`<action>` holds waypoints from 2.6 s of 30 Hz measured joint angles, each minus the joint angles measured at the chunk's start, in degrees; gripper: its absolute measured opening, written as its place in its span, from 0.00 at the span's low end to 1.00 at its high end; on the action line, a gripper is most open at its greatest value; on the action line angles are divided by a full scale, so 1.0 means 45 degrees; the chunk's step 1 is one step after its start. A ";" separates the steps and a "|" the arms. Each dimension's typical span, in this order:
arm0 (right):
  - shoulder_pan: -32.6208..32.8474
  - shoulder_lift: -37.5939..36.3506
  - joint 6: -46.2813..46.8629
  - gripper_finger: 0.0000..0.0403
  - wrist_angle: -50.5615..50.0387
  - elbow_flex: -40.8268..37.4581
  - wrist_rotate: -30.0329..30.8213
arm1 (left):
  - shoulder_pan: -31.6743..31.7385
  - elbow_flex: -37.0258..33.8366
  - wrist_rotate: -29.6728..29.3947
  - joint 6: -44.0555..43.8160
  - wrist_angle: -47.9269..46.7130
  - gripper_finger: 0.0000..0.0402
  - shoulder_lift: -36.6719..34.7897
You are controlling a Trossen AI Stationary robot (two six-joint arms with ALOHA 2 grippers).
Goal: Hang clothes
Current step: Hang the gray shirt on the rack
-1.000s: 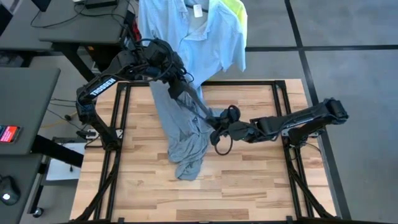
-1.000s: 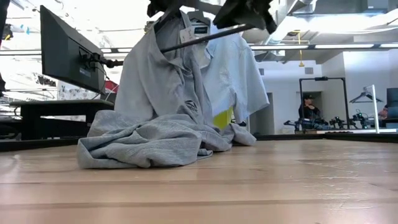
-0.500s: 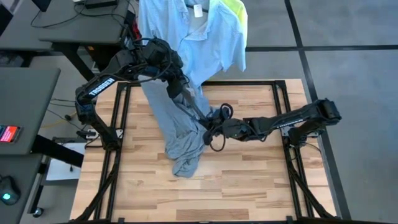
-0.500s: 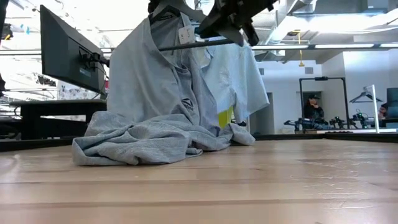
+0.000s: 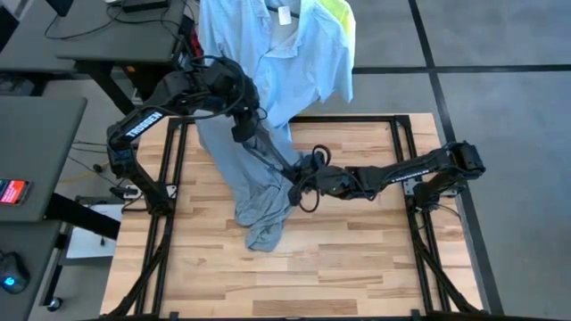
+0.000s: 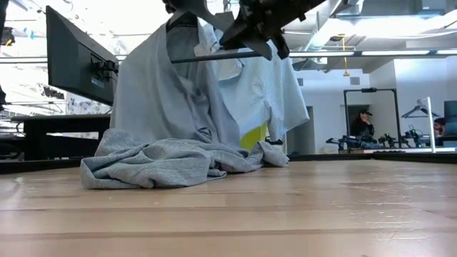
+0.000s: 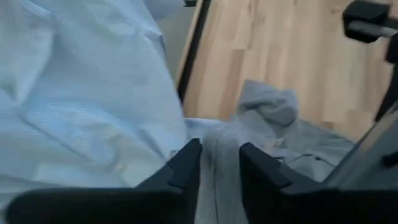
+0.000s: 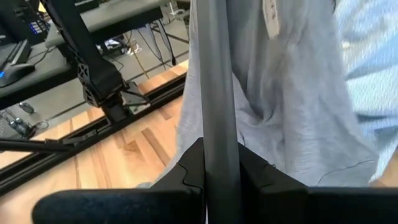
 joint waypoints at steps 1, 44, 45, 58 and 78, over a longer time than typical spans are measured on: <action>-0.0009 0.0000 -0.0071 0.06 0.0143 0.0000 0.0000 | -0.0005 0.0179 -0.0317 0.0218 -0.0036 0.27 0.0000; -0.0535 -0.0053 -0.2103 0.06 0.2914 0.0063 -0.0724 | 0.0146 0.2501 -0.4961 0.2838 -0.1494 0.33 -0.0134; -0.0544 -0.0053 -0.2096 0.06 0.2905 0.0062 -0.0722 | 0.0146 0.2501 -0.4846 0.2930 -0.1718 0.33 -0.0141; -0.0612 -0.0053 -0.2059 0.06 0.2958 0.0044 -0.0710 | 0.0563 0.1889 -0.6183 0.2794 -0.3337 0.33 -0.0092; -0.0688 -0.2596 -0.3201 0.06 -0.0173 0.0044 -0.1086 | 0.0894 0.1875 -0.2776 0.0636 -0.3966 0.33 -0.1951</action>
